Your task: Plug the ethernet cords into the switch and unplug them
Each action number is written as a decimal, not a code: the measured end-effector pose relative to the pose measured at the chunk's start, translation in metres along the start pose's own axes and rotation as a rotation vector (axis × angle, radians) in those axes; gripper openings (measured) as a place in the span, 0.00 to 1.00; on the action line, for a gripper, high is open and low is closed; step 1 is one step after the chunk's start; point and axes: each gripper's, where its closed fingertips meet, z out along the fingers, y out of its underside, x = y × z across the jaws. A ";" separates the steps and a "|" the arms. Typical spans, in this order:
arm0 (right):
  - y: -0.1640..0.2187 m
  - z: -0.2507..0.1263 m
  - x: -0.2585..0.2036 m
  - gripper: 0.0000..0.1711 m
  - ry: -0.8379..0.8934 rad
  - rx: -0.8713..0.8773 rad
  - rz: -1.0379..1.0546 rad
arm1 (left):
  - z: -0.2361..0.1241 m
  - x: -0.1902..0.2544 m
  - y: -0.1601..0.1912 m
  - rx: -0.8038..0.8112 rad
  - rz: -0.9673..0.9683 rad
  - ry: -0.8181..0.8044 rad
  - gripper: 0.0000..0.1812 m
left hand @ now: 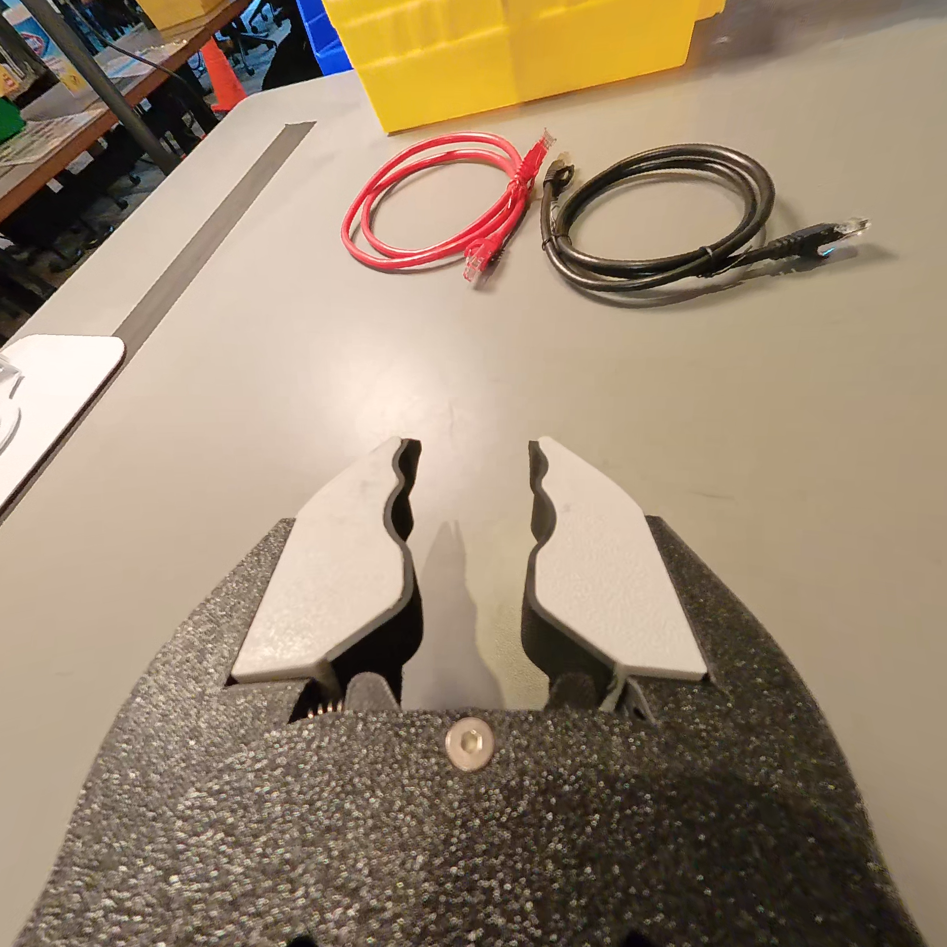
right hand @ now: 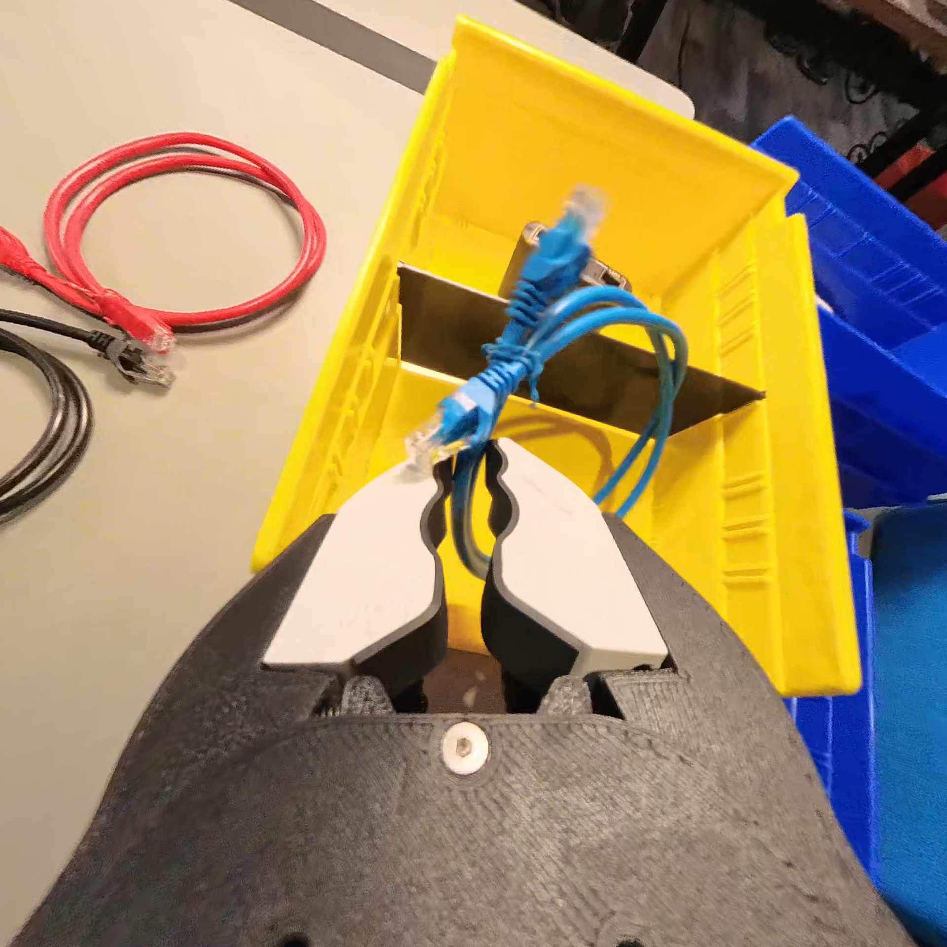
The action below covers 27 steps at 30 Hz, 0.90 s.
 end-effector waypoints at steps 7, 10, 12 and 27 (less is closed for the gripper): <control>-0.015 0.000 -0.003 0.14 0.016 -0.081 -0.154 | -0.002 -0.001 -0.001 0.014 -0.006 -0.003 0.24; -0.025 -0.008 -0.008 0.15 0.041 -0.131 -0.247 | -0.002 0.000 -0.001 0.016 -0.007 0.002 0.24; -0.038 -0.010 -0.022 0.15 0.032 -0.113 -0.326 | -0.003 0.000 -0.001 0.016 -0.007 0.006 0.24; -0.059 0.093 -0.210 0.24 -0.553 -0.277 -0.624 | -0.002 0.001 0.000 0.007 0.005 0.001 0.24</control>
